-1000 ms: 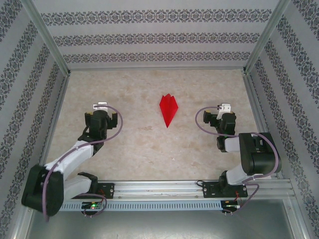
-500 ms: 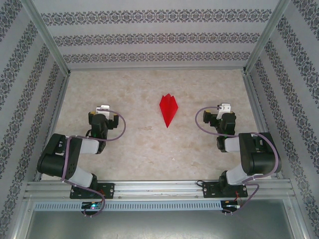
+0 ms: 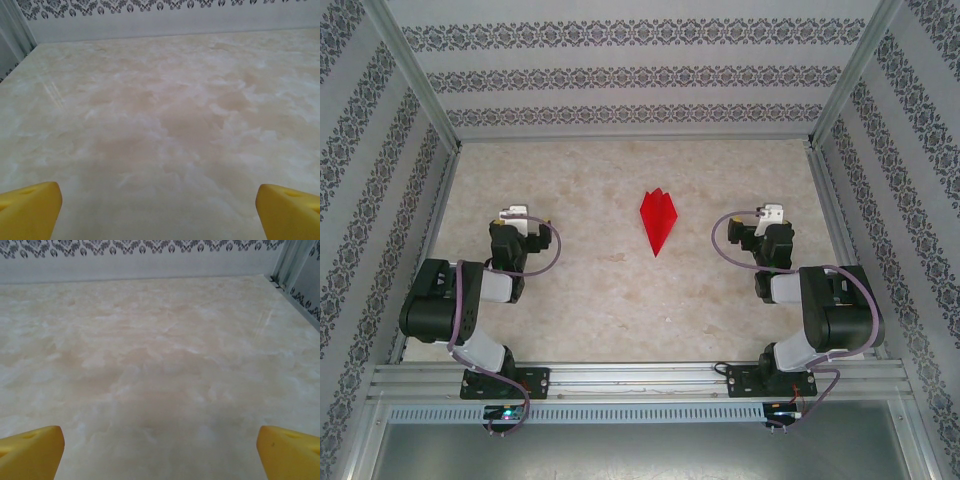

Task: Fold a paper plane with a square sheet of paper (fold left side to right side)
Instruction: Reset both arms

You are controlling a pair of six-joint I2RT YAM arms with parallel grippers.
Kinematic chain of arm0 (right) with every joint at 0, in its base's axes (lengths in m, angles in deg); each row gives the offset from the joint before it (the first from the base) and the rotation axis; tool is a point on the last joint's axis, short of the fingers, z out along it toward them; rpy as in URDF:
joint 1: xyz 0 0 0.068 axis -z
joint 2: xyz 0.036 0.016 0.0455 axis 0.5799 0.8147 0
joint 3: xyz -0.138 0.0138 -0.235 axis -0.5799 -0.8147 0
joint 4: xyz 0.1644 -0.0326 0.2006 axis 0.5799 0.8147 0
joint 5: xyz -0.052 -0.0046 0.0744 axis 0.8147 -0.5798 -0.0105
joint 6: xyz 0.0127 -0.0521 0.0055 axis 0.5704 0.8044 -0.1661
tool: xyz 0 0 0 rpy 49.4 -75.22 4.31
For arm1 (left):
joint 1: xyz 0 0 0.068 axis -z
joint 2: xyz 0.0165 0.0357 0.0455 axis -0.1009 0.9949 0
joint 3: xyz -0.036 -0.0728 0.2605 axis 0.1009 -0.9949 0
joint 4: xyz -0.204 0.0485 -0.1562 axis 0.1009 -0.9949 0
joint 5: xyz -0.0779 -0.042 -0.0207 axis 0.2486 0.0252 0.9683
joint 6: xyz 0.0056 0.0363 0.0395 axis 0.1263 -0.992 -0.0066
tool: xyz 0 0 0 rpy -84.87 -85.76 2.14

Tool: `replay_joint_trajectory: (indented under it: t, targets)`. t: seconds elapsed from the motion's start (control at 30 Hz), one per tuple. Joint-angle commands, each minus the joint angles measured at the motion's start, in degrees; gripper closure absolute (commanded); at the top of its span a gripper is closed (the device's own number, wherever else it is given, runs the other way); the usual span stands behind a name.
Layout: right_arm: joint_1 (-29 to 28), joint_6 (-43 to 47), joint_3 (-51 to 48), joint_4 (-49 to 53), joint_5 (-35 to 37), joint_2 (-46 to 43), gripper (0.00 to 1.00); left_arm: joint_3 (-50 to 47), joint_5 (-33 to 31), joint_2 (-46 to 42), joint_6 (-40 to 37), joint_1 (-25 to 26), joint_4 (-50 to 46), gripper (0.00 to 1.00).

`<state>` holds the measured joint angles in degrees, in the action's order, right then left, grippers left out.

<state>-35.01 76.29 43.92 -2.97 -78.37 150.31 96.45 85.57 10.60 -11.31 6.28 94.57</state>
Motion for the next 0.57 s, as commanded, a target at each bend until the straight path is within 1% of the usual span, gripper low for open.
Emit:
replay_joint_trajectory:
  t: [0.0,0.07,0.53]
  targets:
    - [-0.95,0.42,1.28,-1.09,0.62,0.01,0.02,0.65,1.97,-0.20,1.57,-0.49,-1.58,0.01]
    - [-0.95,0.52,1.45,-0.82,0.53,0.01,0.02,0.43,2.06,0.16,1.33,-0.49,-0.54,0.01]
    - [-1.22,0.86,1.63,-0.41,0.61,0.01,0.02,0.52,2.17,0.01,1.41,-0.49,-0.95,0.01]
